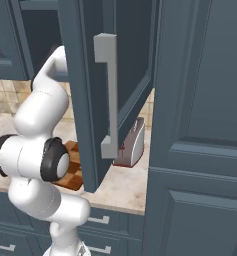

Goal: Pick the bread, place it on the cutting board, pick the jam, place it on the counter, and close the cabinet.

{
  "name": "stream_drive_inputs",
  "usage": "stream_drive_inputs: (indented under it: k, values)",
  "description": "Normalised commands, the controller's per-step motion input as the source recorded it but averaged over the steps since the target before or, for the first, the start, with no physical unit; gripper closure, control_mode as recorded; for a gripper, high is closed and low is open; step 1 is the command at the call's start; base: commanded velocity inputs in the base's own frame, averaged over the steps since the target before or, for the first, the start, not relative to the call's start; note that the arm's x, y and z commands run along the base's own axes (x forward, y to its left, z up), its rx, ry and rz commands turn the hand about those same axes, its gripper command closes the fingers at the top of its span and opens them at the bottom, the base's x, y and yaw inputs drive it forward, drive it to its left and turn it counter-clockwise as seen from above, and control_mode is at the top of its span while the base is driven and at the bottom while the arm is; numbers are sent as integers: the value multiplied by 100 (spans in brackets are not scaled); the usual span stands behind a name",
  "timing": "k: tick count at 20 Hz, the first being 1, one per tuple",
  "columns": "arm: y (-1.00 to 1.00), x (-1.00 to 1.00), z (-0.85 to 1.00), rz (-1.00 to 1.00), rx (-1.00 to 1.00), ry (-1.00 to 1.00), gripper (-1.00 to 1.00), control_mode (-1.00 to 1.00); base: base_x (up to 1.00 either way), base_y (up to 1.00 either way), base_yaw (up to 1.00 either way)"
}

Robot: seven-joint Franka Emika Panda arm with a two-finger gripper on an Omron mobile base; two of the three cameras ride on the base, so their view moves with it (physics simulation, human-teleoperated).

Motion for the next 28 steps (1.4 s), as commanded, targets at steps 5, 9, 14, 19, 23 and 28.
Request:
stream_drive_inputs:
  k: [5, 9, 14, 19, 23, 28]
  values:
    - [-1, 12, -8, 0, 0, 0, -100, -100, 0, 0, 0]
    - [0, 3, -21, 0, 0, 0, 100, -100, 0, 0, 0]
    - [0, 2, -8, 0, 0, 0, 100, -100, 0, 0, 0]
    - [0, -6, 1, 0, 0, -2, 100, -100, 0, 0, 0]
    - [0, -24, 1, 0, 0, -2, 100, -100, 0, 0, 0]
    - [0, -42, 0, 0, 0, 0, 100, -100, 0, 0, 0]
